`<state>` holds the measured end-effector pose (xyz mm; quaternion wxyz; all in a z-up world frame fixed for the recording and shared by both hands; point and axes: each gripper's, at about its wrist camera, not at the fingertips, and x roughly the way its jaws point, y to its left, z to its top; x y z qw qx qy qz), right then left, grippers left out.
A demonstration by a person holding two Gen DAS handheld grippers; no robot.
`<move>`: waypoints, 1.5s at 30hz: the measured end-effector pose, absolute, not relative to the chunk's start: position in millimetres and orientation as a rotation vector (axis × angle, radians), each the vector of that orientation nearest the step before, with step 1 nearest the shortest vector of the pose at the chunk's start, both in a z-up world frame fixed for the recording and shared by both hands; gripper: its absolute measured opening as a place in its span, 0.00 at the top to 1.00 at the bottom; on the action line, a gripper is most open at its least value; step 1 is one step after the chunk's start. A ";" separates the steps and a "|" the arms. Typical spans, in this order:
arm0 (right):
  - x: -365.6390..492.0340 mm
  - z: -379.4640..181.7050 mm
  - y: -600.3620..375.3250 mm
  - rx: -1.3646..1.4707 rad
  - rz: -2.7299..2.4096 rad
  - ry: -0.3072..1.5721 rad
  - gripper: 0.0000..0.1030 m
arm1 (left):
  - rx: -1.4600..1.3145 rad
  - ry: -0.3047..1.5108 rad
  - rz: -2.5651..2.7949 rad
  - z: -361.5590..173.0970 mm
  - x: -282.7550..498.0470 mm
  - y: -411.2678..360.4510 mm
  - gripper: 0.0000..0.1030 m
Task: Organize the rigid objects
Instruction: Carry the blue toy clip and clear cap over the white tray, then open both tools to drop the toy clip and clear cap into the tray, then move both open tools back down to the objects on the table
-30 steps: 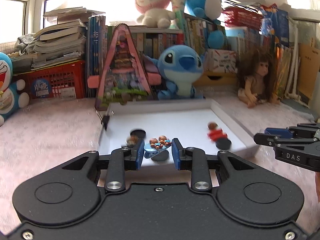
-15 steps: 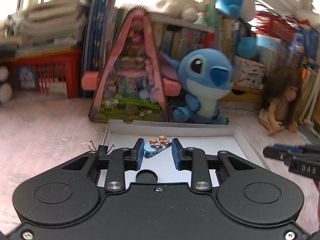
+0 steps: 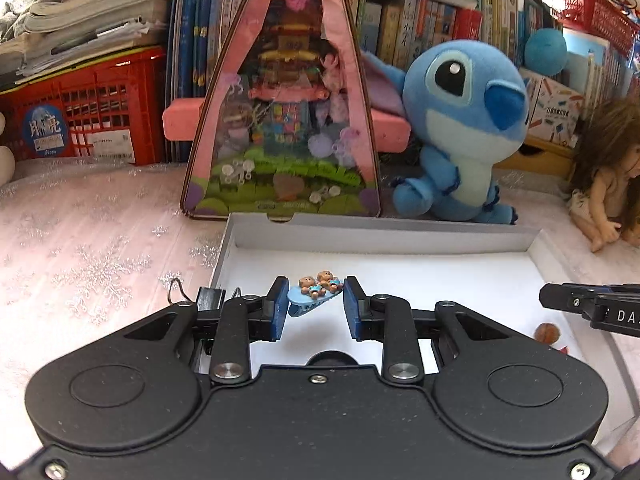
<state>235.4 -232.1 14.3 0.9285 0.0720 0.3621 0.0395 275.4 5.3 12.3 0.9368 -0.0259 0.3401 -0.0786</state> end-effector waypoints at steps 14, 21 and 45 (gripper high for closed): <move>237.7 4.3 -222.4 0.081 0.046 0.722 0.67 | -0.042 0.769 -0.160 1.9 282.5 4.1 0.73; 239.5 2.8 -218.7 0.057 0.044 0.748 0.67 | -0.016 0.782 -0.149 2.3 283.7 0.4 0.73; 187.0 31.2 -231.4 0.103 0.056 0.609 0.29 | -0.054 0.730 -0.129 26.2 238.7 9.8 0.33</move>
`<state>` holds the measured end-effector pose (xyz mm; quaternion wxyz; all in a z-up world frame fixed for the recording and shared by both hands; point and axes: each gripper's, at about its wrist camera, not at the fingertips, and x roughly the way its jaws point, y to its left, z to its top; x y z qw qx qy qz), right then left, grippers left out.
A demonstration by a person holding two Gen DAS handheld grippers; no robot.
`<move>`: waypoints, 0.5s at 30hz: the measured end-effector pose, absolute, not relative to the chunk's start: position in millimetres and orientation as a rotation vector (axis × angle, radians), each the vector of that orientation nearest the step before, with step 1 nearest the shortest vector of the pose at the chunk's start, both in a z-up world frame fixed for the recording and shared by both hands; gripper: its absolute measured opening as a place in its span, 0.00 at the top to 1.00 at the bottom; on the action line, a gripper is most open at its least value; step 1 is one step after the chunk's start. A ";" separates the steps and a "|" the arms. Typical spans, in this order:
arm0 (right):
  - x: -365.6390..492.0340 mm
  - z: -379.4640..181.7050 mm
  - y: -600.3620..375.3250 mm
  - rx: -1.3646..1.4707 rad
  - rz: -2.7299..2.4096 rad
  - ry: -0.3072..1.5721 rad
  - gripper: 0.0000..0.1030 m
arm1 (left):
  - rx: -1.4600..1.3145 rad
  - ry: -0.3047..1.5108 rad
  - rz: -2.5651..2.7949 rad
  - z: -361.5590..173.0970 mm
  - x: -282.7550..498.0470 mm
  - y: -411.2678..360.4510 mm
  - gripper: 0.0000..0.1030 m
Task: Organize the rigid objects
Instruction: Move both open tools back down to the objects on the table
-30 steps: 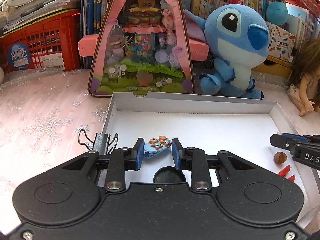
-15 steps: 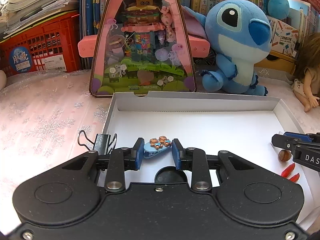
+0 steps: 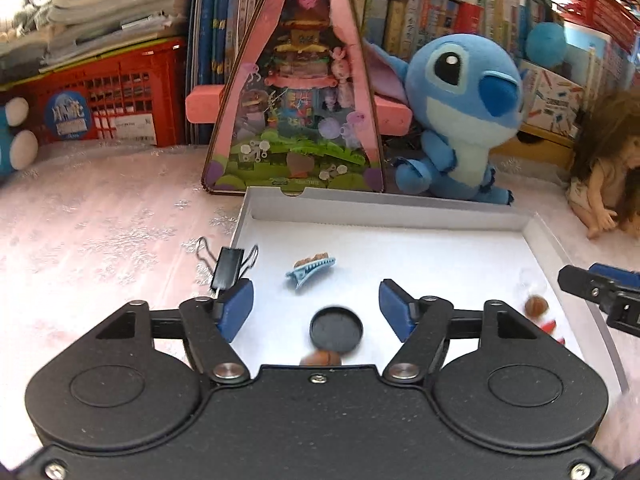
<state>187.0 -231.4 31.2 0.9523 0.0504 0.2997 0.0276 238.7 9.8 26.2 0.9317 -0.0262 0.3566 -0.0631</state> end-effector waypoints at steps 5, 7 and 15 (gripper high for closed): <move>153.3 34.4 -233.3 0.093 0.080 0.587 0.26 | -0.070 0.692 -0.158 36.3 203.6 13.3 0.29; 138.4 33.8 -232.3 0.081 0.094 0.581 0.24 | -0.071 0.673 -0.178 39.6 185.8 14.5 0.27; 81.4 26.5 -219.2 -0.019 0.146 0.561 0.21 | -0.027 0.634 -0.268 39.8 109.1 9.6 0.25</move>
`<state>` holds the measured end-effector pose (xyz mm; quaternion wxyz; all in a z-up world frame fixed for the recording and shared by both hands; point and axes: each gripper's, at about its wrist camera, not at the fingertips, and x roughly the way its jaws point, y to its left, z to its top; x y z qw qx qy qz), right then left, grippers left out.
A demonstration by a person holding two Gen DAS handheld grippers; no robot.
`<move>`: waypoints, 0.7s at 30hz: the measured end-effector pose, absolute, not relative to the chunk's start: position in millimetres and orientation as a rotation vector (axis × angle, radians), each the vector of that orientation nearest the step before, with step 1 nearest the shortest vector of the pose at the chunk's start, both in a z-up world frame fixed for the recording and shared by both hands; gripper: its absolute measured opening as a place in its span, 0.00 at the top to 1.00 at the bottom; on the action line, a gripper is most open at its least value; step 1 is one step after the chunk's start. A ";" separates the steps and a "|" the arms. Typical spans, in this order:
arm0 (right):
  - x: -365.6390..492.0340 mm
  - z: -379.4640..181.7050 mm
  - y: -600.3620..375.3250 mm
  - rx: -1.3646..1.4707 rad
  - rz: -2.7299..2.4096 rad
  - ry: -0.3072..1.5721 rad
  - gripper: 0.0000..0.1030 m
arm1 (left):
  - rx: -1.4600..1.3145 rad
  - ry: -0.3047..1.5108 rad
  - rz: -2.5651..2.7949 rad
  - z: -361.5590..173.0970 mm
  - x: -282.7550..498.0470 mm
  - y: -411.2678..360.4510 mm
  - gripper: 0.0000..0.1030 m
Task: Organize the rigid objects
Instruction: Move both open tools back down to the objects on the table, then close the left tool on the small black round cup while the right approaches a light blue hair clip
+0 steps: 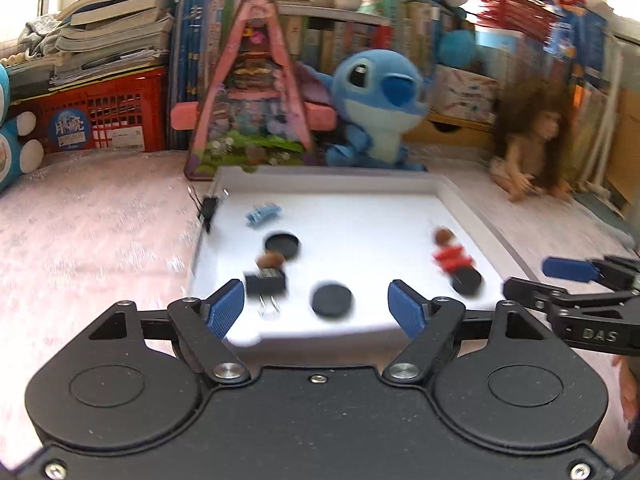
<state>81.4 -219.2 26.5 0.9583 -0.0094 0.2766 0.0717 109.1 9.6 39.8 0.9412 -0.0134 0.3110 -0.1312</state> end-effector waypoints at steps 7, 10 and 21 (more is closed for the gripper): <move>38.7 19.6 -210.1 -0.071 0.186 0.541 0.19 | 0.032 0.616 -0.328 29.2 52.9 -2.2 0.24; 24.5 15.4 -208.2 -0.079 0.197 0.542 0.19 | 0.036 0.612 -0.352 23.4 31.1 -6.2 0.24; 2.1 5.3 -209.0 -0.084 0.203 0.550 0.18 | 0.070 0.607 -0.502 11.4 -16.0 -23.2 0.29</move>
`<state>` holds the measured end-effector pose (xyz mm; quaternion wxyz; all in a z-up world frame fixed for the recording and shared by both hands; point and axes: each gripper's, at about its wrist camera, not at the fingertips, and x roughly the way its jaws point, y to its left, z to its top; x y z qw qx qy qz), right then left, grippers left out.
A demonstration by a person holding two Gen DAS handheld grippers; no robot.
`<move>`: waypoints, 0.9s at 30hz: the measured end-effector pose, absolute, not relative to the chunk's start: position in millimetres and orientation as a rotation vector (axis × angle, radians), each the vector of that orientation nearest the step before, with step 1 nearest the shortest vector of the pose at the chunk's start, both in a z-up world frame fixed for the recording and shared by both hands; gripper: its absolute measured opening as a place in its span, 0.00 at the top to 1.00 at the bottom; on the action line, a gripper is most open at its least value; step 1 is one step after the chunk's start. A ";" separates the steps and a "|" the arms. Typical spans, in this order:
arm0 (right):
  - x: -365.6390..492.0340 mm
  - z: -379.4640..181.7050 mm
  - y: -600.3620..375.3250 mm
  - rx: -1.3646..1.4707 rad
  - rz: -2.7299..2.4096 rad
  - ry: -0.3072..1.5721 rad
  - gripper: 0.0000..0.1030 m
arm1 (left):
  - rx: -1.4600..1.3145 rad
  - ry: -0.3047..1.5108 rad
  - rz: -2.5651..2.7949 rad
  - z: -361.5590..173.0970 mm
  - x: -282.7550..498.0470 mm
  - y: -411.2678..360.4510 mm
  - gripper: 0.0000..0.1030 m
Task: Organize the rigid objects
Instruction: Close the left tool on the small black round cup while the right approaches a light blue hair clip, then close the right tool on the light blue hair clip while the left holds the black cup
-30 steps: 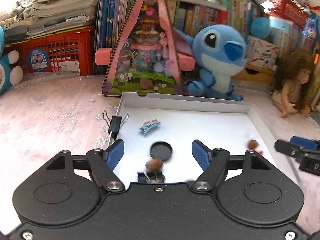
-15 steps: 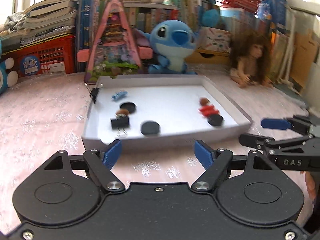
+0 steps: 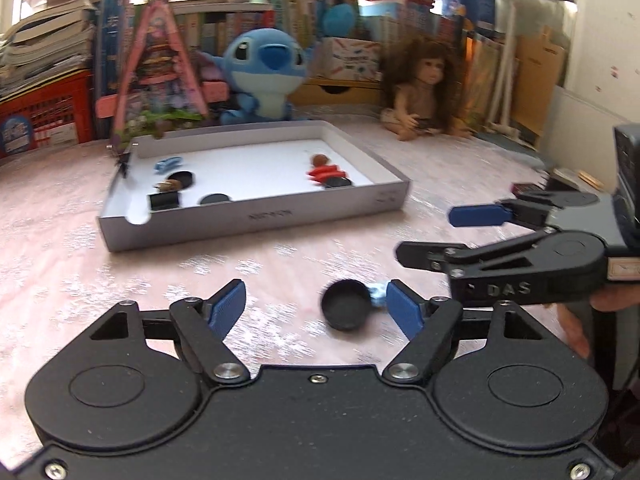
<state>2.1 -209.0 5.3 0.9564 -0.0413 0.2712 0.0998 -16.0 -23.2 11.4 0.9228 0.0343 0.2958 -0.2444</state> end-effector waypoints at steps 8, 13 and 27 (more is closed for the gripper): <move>-0.1 -0.4 -213.3 -0.075 0.199 0.566 0.18 | 0.061 0.650 -0.536 1.1 -13.1 -35.2 0.63; -2.3 -3.6 -213.7 -0.074 0.204 0.574 0.18 | 0.057 0.650 -0.523 -1.3 -10.4 -37.0 0.71; -10.7 -5.6 -195.6 -0.092 0.306 0.582 0.18 | 0.039 0.635 -0.405 3.4 -1.2 -14.0 0.71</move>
